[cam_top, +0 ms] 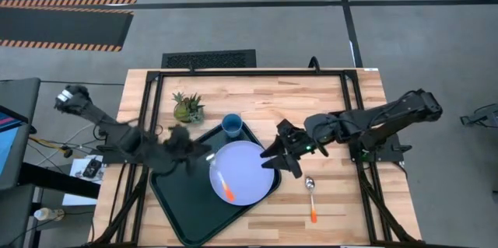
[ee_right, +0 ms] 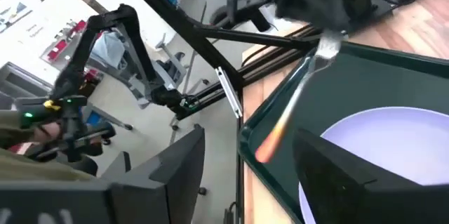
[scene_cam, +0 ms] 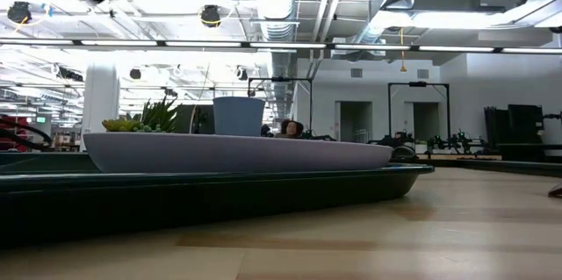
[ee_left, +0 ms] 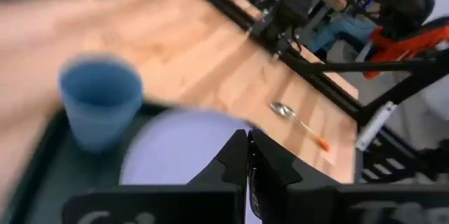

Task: Pick and place plate/cup/fork/spoon on tray
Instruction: Put the orange fork on the black serving tray to the left of the purple plate

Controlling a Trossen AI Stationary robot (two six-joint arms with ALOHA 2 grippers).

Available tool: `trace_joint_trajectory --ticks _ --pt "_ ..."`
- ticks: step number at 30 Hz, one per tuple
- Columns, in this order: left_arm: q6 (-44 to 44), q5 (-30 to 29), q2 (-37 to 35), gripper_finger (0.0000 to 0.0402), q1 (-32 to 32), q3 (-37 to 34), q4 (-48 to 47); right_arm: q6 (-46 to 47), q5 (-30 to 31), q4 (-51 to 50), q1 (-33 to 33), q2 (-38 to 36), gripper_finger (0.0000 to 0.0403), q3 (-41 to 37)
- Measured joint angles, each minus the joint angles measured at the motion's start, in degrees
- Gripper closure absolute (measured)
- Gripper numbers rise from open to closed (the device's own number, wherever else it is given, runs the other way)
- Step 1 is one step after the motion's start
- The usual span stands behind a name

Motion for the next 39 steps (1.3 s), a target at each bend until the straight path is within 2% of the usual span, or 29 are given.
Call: trace_joint_trajectory --ticks 6,11,20,27,39 --pt "-23.65 -4.92 -1.23 0.0401 -12.44 -10.12 -0.05 0.05 1.15 -0.82 1.39 -0.18 0.0170 -0.02" --pt "-35.28 -5.19 2.48 0.0401 -15.96 -14.22 -0.29 0.65 2.04 -0.49 1.65 0.32 0.0170 -0.02" --pt "-40.54 -0.93 12.05 0.0402 -16.42 -14.21 -1.60 1.00 2.50 -0.41 1.62 0.28 0.0170 -0.02" --pt "-44.72 -0.30 18.99 0.0401 -16.42 -14.21 -1.38 1.50 2.50 -0.42 1.75 0.28 0.0170 -0.02" --pt "-50.36 4.88 21.94 0.0401 -16.97 -14.16 -1.46 1.29 2.47 -0.59 1.79 0.28 0.0170 -0.02"
